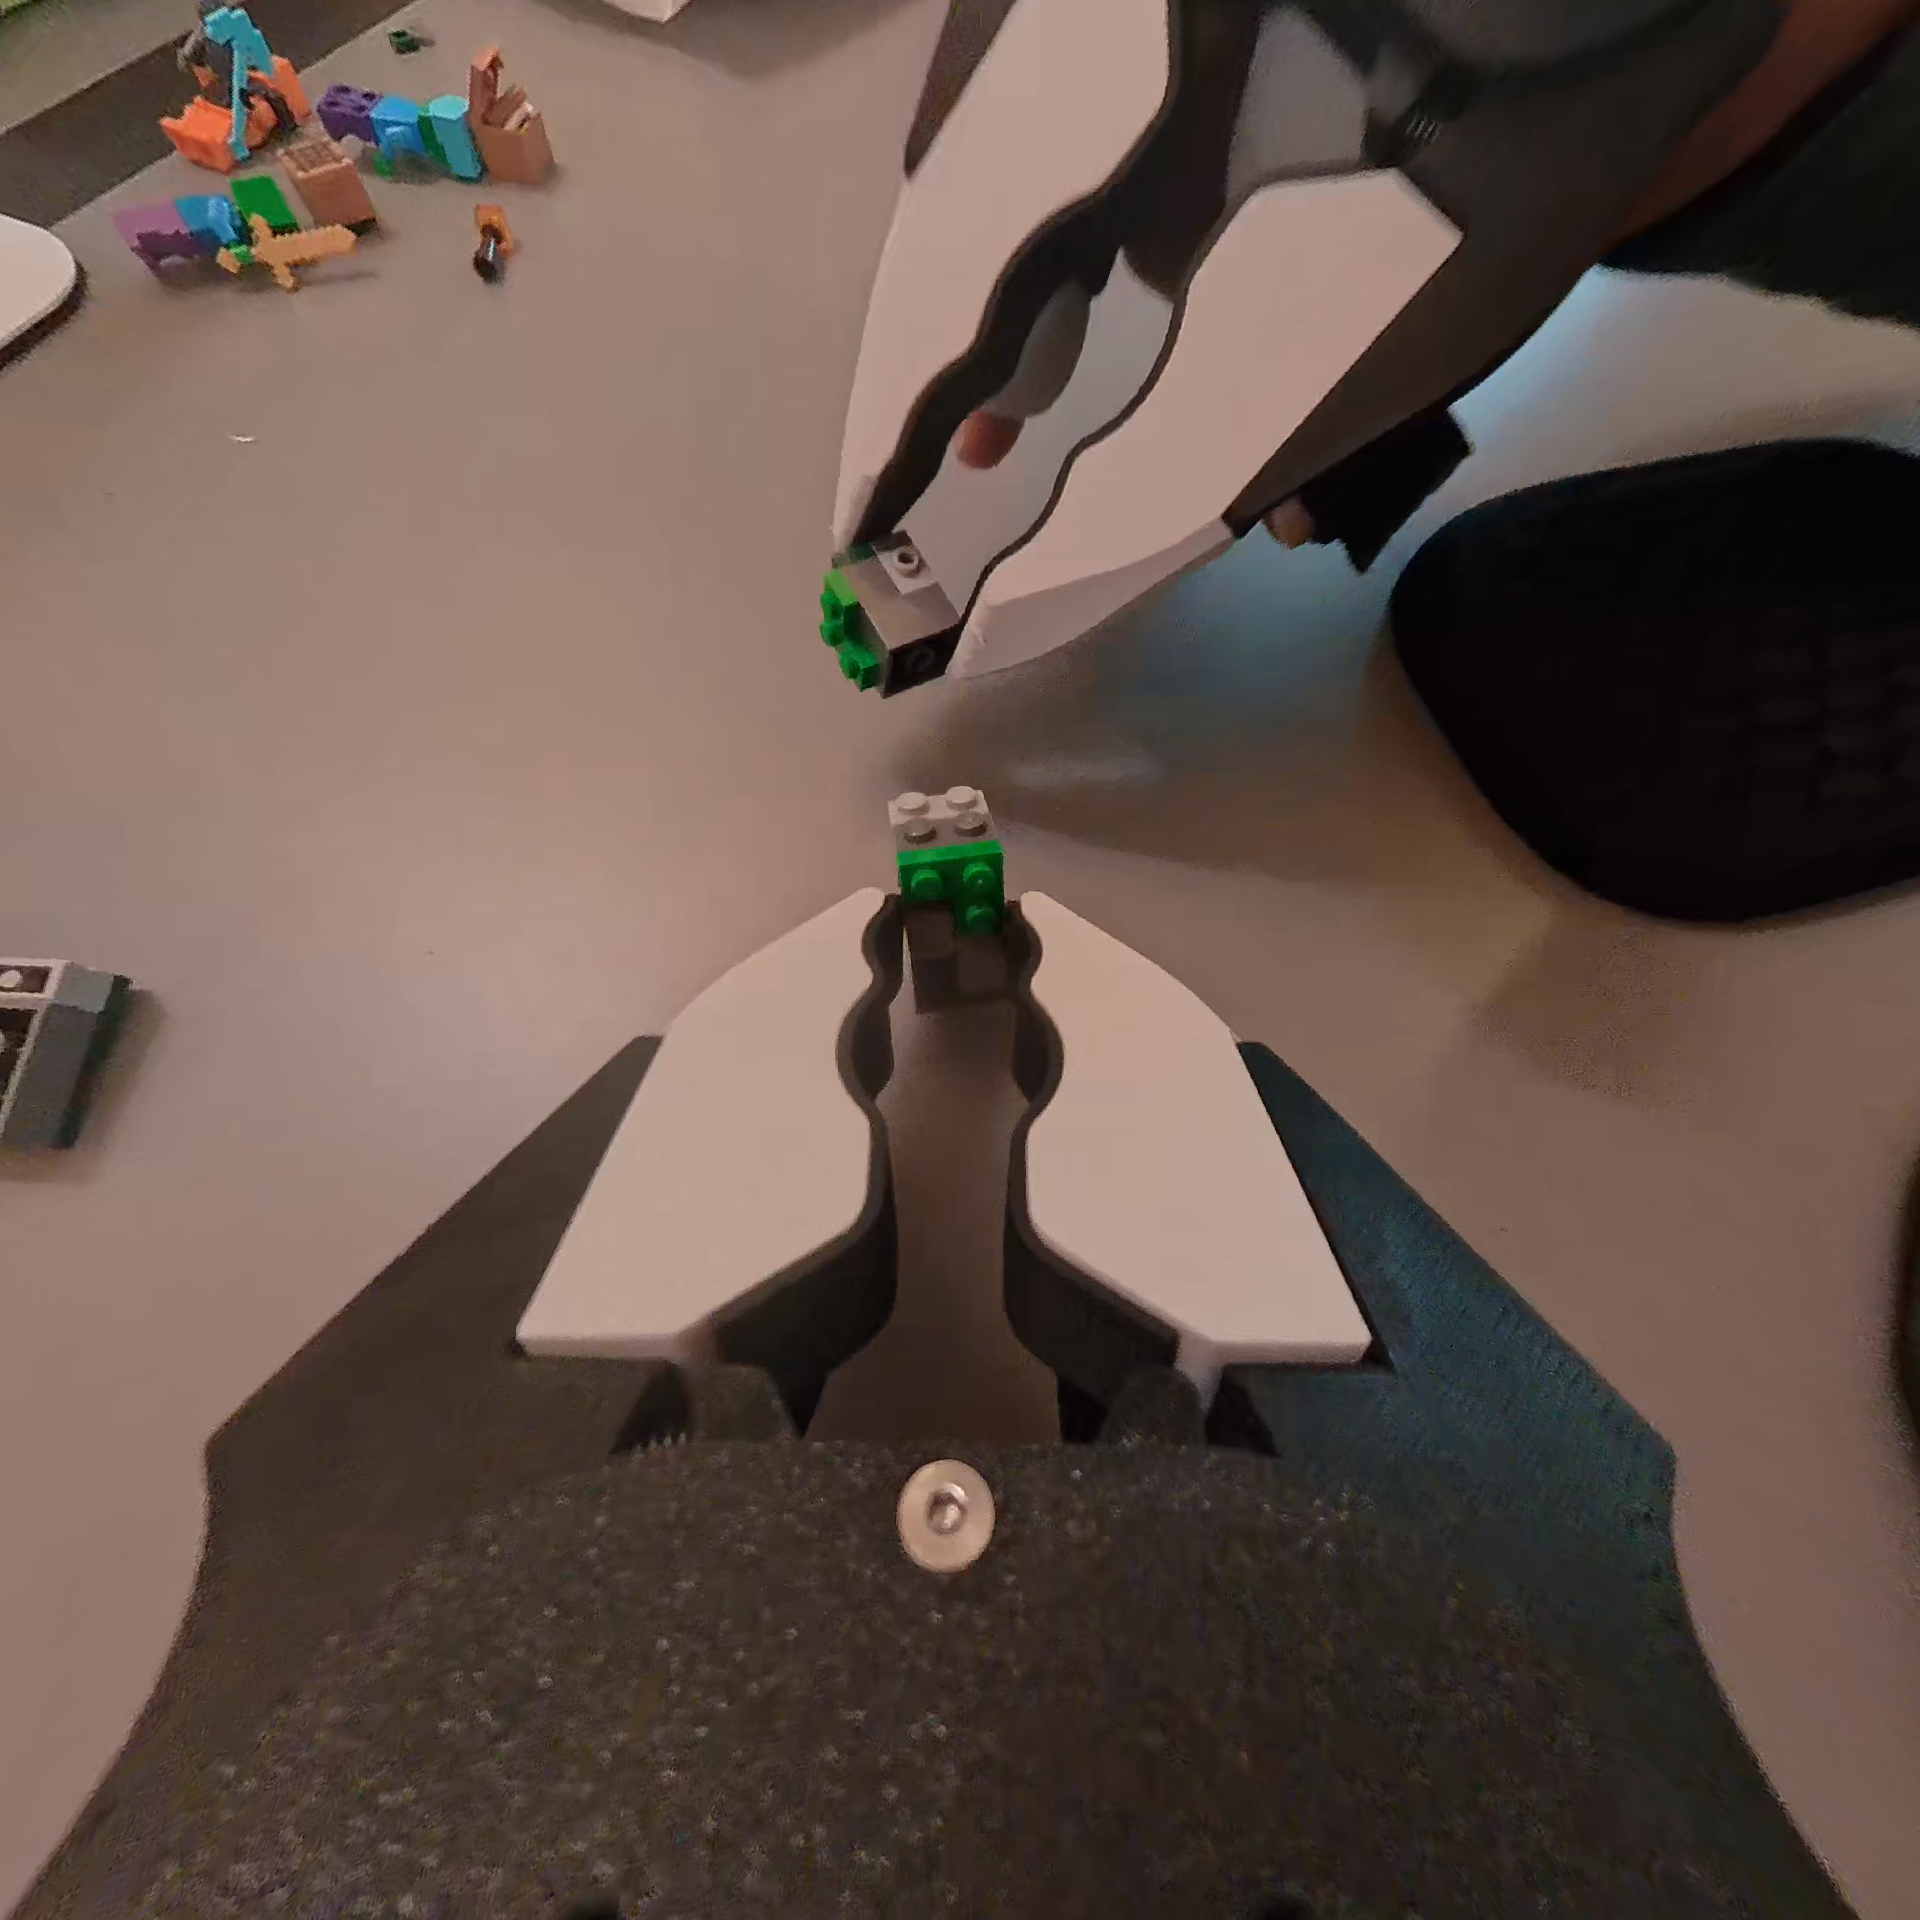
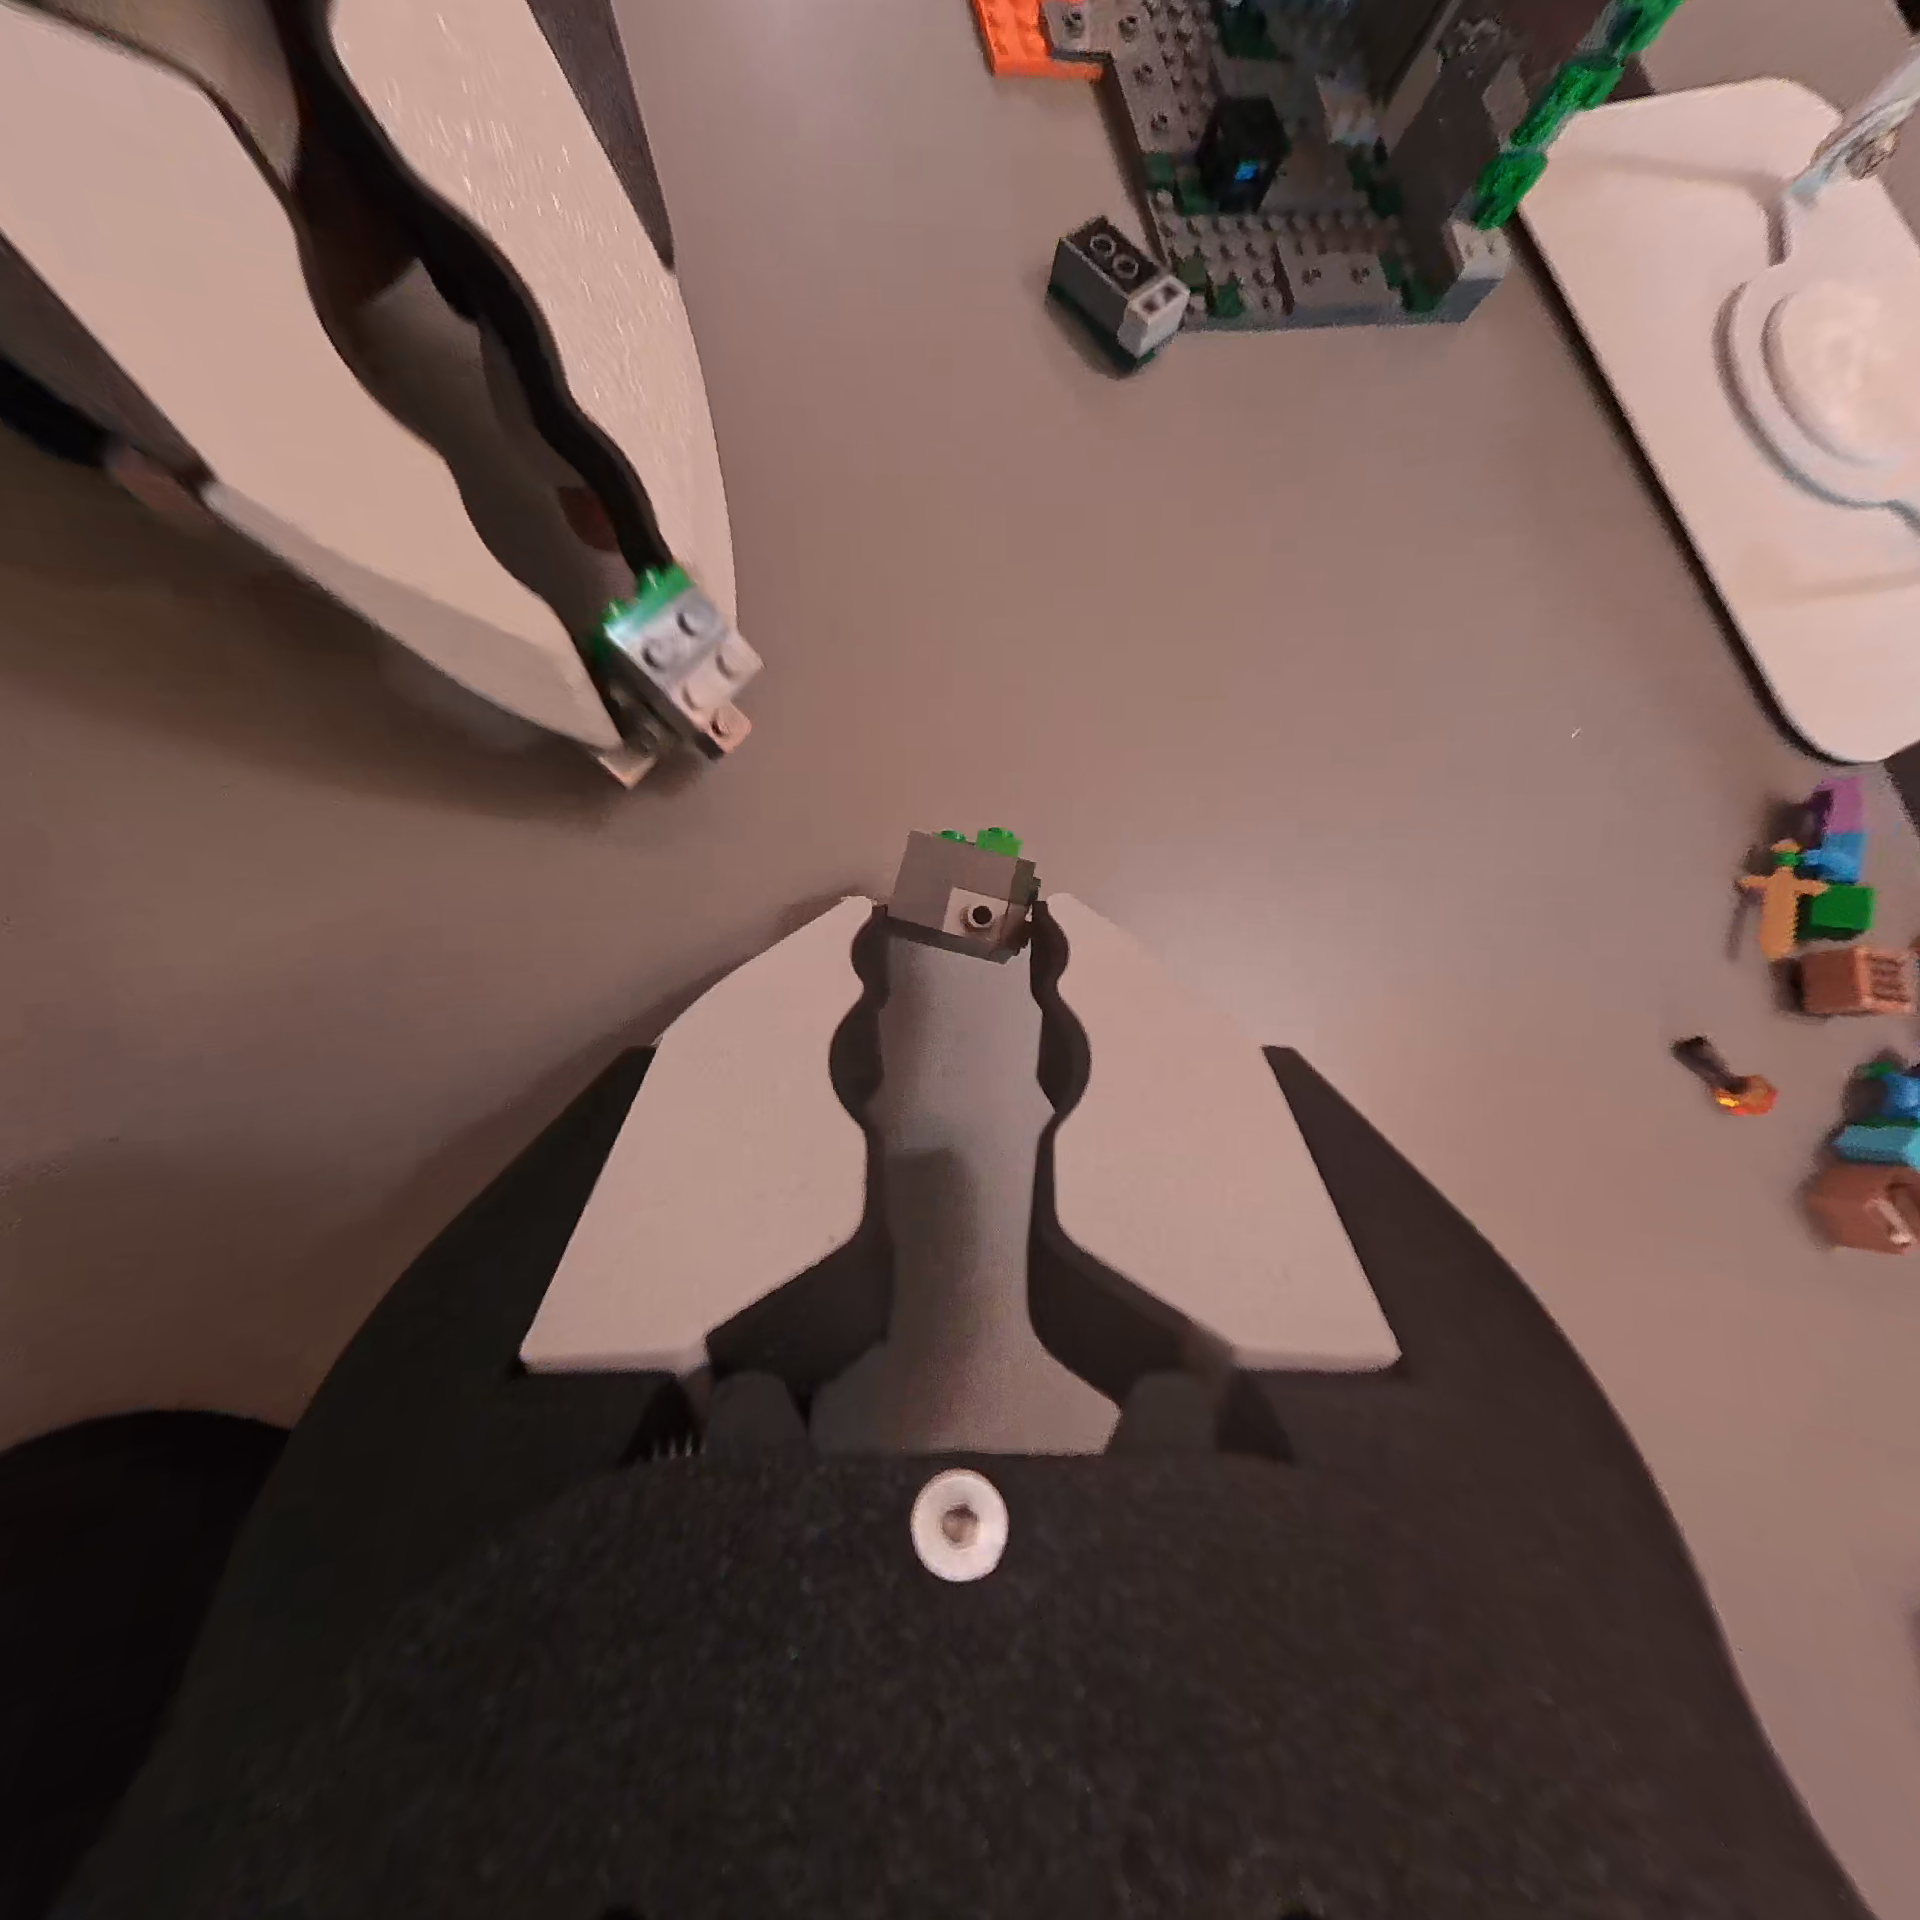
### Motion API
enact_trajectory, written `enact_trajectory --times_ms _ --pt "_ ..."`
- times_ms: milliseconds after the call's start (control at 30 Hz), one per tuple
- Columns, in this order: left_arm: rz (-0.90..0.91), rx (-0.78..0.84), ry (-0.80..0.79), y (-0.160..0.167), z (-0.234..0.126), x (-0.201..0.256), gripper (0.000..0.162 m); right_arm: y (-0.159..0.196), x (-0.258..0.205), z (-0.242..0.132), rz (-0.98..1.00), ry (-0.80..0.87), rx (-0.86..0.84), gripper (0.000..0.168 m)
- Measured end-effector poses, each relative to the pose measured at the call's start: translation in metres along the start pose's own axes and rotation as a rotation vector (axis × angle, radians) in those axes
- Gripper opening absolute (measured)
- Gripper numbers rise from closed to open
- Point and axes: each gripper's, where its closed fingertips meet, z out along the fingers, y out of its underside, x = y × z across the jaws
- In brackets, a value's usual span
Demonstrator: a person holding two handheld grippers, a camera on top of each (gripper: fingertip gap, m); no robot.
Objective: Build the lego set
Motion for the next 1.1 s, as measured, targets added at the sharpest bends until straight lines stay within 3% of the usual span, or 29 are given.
enact_trajectory --times_ms 233,533,1100 --pt "0.032 -0.061 -0.076 0.006 0.01 -0.002 0.018 -0.03 -0.01 0.005 -0.08 0.063 -0.069 0.025" --pt "0.021 -0.062 -0.093 0.007 0.008 -0.006 0.018 -0.031 -0.021 0.008 -0.13 0.087 -0.125 0.026" --pt "0.043 -0.065 -0.102 0.01 0.006 -0.007 0.018 -0.048 -0.045 -0.005 0.154 -0.209 0.042 0.031"
